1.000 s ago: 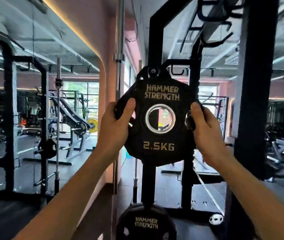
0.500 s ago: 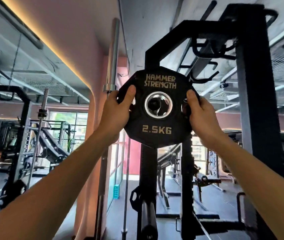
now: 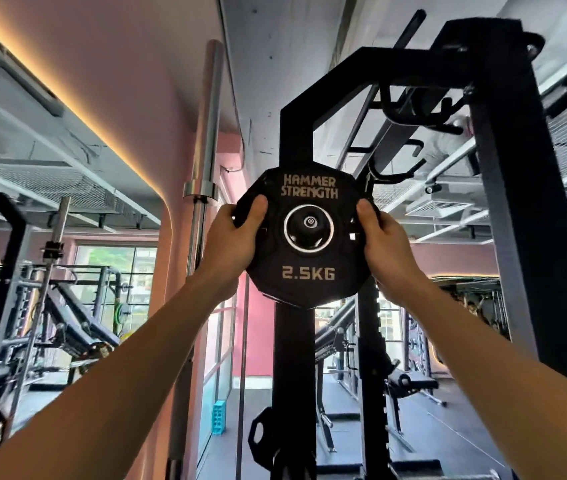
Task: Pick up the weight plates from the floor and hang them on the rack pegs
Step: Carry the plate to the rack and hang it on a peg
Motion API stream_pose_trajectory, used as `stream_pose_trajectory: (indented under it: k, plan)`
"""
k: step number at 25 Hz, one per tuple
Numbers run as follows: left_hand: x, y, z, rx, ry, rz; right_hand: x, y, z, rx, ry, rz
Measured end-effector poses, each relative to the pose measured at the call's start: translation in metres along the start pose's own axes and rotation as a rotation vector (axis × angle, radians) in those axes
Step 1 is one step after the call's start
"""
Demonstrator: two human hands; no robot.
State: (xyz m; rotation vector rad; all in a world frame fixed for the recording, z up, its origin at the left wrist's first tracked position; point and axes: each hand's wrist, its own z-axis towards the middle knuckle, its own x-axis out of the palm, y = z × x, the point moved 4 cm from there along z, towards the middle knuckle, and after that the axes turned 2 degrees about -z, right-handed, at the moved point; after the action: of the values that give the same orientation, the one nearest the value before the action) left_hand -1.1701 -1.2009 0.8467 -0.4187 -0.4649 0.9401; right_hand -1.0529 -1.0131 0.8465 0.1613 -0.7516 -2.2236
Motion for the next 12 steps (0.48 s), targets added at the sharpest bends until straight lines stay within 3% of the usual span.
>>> stream_pose_trajectory:
  k: [12]
  plan:
    - [0.008, 0.066, 0.033, -0.083, 0.038, 0.008, 0.014, -0.061, 0.031, 0.112, 0.082, 0.014]
